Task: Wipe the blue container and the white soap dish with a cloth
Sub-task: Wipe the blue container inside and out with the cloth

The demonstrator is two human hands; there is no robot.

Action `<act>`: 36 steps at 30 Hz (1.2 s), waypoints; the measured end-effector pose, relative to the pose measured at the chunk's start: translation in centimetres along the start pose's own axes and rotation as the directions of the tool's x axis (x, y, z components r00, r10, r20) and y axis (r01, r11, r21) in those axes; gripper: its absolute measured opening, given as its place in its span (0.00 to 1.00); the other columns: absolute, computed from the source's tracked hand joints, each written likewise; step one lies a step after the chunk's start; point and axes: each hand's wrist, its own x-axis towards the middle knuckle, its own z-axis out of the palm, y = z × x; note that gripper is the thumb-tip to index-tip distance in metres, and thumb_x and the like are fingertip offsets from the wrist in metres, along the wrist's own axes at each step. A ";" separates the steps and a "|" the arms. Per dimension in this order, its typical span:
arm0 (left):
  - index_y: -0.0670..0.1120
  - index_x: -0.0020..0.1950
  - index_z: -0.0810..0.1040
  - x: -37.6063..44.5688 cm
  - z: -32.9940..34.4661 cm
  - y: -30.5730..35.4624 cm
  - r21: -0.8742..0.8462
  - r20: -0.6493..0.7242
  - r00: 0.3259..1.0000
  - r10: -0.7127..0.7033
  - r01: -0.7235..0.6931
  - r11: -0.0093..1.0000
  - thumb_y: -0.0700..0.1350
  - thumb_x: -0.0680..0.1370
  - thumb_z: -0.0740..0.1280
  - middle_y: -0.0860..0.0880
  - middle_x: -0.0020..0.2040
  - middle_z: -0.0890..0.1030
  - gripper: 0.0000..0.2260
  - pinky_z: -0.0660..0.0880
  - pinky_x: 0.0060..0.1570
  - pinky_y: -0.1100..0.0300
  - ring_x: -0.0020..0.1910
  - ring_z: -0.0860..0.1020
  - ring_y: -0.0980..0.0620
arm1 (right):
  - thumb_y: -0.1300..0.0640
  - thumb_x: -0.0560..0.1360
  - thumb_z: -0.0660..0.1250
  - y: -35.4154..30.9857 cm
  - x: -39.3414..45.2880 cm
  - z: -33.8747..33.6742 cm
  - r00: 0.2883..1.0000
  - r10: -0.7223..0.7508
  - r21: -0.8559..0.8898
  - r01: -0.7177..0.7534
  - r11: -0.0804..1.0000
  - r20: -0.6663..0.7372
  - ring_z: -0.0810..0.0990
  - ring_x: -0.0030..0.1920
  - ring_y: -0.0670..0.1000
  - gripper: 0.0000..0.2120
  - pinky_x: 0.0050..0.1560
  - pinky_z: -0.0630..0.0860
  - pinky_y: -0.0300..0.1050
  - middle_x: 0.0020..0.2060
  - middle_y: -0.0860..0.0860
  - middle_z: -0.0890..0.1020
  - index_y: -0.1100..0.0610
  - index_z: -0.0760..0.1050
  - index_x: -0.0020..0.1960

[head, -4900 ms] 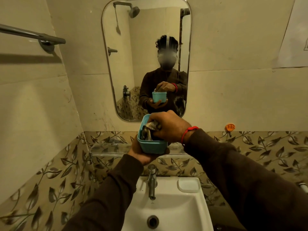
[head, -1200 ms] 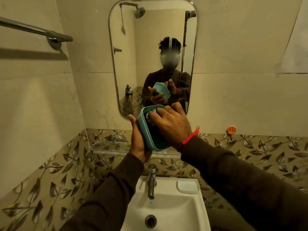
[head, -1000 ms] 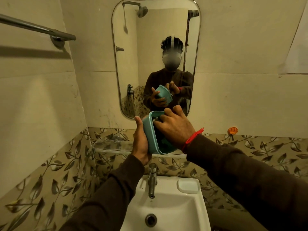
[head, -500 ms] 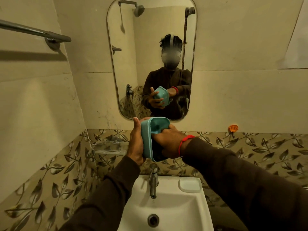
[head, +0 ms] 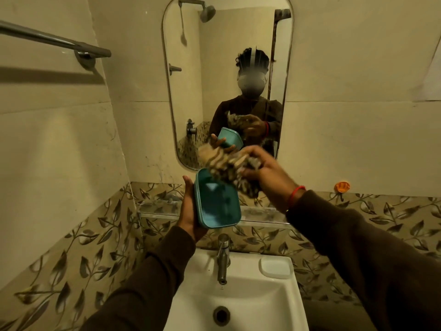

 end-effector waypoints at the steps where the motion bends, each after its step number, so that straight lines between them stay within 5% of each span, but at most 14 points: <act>1: 0.44 0.64 0.82 -0.1 -0.4 -0.1 -0.022 -0.024 1.000 -0.013 0.012 1.000 0.73 0.77 0.53 0.39 0.57 0.84 0.38 0.82 0.47 0.42 0.52 0.85 0.39 | 0.71 0.76 0.56 -0.4 0.3 -0.6 0.997 -0.013 0.121 0.022 0.992 -0.076 0.77 0.58 0.56 0.21 0.53 0.78 0.54 0.56 0.51 0.78 0.48 0.77 0.52; 4: 0.44 0.51 0.88 -0.6 -1.0 -0.3 -0.056 -0.050 0.996 -0.070 0.067 0.996 0.73 0.77 0.54 0.41 0.49 0.87 0.37 0.83 0.43 0.46 0.45 0.87 0.42 | 0.72 0.75 0.52 -1.2 1.3 -2.8 0.961 -0.021 0.411 0.138 0.901 -0.276 0.78 0.60 0.58 0.21 0.51 0.80 0.50 0.59 0.55 0.79 0.54 0.74 0.59; 7: 0.44 0.56 0.85 -0.5 -0.6 -0.1 -0.063 -0.096 0.991 -0.089 0.083 0.995 0.72 0.78 0.54 0.41 0.51 0.86 0.36 0.82 0.48 0.43 0.48 0.85 0.40 | 0.71 0.76 0.50 -1.4 2.1 -4.8 0.913 0.002 0.524 0.233 0.819 -0.408 0.78 0.58 0.58 0.23 0.48 0.80 0.49 0.64 0.60 0.76 0.58 0.70 0.67; 12: 0.44 0.62 0.80 -0.9 1.1 0.3 -0.099 -0.136 0.962 -0.237 0.224 0.969 0.69 0.79 0.53 0.34 0.52 0.85 0.33 0.81 0.47 0.39 0.50 0.82 0.34 | 0.69 0.77 0.51 -0.6 2.4 -6.1 0.900 0.037 0.533 0.224 0.816 -0.435 0.78 0.46 0.53 0.23 0.32 0.77 0.42 0.68 0.64 0.73 0.59 0.67 0.71; 18: 0.39 0.62 0.79 -1.7 2.5 0.1 -0.244 -0.124 0.922 -0.366 0.329 0.912 0.67 0.80 0.55 0.28 0.48 0.84 0.33 0.82 0.38 0.34 0.46 0.81 0.31 | 0.68 0.78 0.59 0.5 1.4 -5.5 0.893 0.038 0.322 0.121 0.939 -0.448 0.81 0.54 0.57 0.18 0.39 0.80 0.46 0.58 0.59 0.80 0.58 0.72 0.66; 21: 0.38 0.65 0.78 -2.1 3.4 0.0 -0.254 -0.088 0.910 -0.405 0.372 0.893 0.65 0.79 0.58 0.30 0.51 0.82 0.32 0.82 0.39 0.36 0.49 0.78 0.33 | 0.65 0.74 0.69 0.8 0.9 -4.8 0.951 -0.171 -0.199 0.121 0.973 -0.257 0.81 0.56 0.52 0.15 0.54 0.80 0.50 0.53 0.51 0.81 0.52 0.76 0.59; 24: 0.36 0.54 0.84 -2.2 3.9 -0.6 -0.187 -0.042 0.908 -0.418 0.404 0.896 0.64 0.79 0.59 0.31 0.49 0.84 0.32 0.83 0.41 0.38 0.44 0.83 0.34 | 0.60 0.73 0.73 0.6 0.5 -3.9 0.946 -0.255 -0.668 0.323 0.671 0.201 0.80 0.52 0.45 0.16 0.54 0.78 0.43 0.52 0.48 0.82 0.52 0.77 0.60; 27: 0.38 0.54 0.85 -2.6 4.5 -1.3 -0.092 -0.025 0.893 -0.450 0.446 0.890 0.69 0.79 0.56 0.33 0.47 0.85 0.35 0.83 0.40 0.39 0.39 0.85 0.35 | 0.56 0.74 0.72 0.4 0.8 -2.8 0.880 -0.117 -0.840 0.474 0.265 0.460 0.78 0.53 0.49 0.16 0.52 0.76 0.43 0.53 0.51 0.82 0.51 0.79 0.61; 31: 0.45 0.66 0.78 -3.0 5.6 -2.0 0.036 -0.063 0.883 -0.466 0.468 0.883 0.76 0.75 0.51 0.34 0.54 0.85 0.40 0.82 0.46 0.41 0.47 0.85 0.34 | 0.52 0.76 0.68 0.8 0.8 -1.5 0.838 0.034 -0.836 0.546 -0.056 0.545 0.78 0.58 0.53 0.17 0.53 0.79 0.50 0.60 0.52 0.77 0.53 0.76 0.65; 36: 0.46 0.66 0.79 -3.2 5.6 -1.8 0.063 -0.117 0.901 -0.418 0.427 0.902 0.76 0.75 0.53 0.34 0.59 0.84 0.39 0.77 0.56 0.37 0.56 0.82 0.34 | 0.44 0.78 0.64 1.2 -0.3 -0.1 0.892 0.036 -0.832 0.433 -0.348 0.450 0.76 0.61 0.56 0.21 0.57 0.74 0.55 0.62 0.50 0.76 0.48 0.70 0.69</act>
